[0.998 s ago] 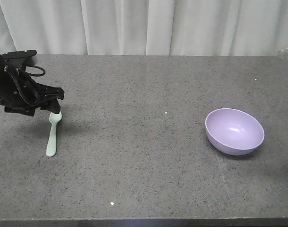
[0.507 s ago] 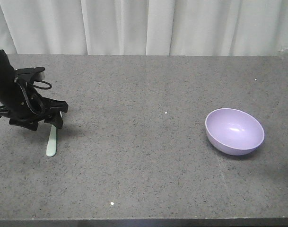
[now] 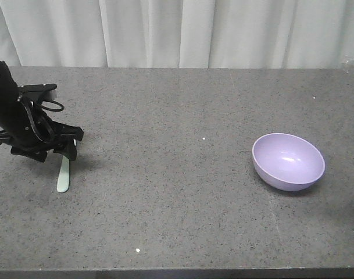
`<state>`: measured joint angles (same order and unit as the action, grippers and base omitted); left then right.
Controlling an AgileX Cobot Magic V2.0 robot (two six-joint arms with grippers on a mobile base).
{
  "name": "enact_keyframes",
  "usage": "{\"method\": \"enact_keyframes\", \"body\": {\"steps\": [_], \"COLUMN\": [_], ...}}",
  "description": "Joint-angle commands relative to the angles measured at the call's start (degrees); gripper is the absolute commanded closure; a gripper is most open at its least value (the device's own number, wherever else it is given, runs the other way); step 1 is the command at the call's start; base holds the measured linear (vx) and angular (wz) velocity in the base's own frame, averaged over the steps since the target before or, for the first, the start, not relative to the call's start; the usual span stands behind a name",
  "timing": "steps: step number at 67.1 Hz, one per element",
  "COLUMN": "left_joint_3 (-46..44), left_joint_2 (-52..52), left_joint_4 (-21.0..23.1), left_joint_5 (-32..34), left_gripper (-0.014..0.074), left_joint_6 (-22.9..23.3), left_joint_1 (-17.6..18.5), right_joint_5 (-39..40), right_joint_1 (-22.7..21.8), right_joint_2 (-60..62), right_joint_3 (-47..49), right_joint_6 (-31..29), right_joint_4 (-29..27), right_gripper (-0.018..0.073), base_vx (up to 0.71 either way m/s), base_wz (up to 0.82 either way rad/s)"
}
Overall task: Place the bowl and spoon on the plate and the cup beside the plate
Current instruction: 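Lower the left gripper over the pale green spoon handle, then close the left gripper on the spoon handle and lift it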
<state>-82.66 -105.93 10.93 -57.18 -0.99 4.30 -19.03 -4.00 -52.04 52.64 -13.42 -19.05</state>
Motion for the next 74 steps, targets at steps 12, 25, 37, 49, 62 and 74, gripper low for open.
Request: {"method": "enact_keyframes", "body": {"steps": [12, 25, 37, 49, 62, 74], "left_joint_3": [-2.0, -2.0, -2.0, -2.0, -2.0, -2.0], "left_joint_2": [1.3, -1.0, -3.5, -7.2, -9.7, -10.4], "left_joint_4": [1.4, 1.2, 0.8, -2.2, -3.8, -6.4], "left_joint_5": [0.9, 0.9, -0.5, -4.8, -5.5, -6.8], "left_gripper": [0.0115, 0.0115, 0.0115, 0.0143, 0.0191, 0.0296], "left_joint_6": [0.5, 1.0, 1.0, 1.3, 1.9, 2.3], "left_joint_1": [0.1, 0.6, 1.8, 3.6, 4.7, 5.3], "right_joint_5": [3.7, 3.7, 3.9, 4.2, 4.2, 4.2], "right_joint_1": [-0.4, -0.4, -0.4, -0.4, -0.4, -0.4], "right_joint_2": [0.3, 0.3, 0.3, 0.3, 0.3, 0.3], "right_joint_3": [2.0, 2.0, 2.0, 2.0, 2.0, 2.0], "right_joint_6": [-0.3, -0.3, -0.3, -0.3, -0.3, -0.3], "right_joint_4": [0.0, 0.0, 0.0, 0.0, 0.0, 0.0], "right_gripper": [0.0119, 0.0119, 0.0119, 0.0119, 0.0119, 0.0119], "base_vx": [0.0, 0.0, 0.0, 0.0, 0.0, 0.0], "base_wz": [0.0, 0.0, 0.0, 0.0, 0.0, 0.0]}}
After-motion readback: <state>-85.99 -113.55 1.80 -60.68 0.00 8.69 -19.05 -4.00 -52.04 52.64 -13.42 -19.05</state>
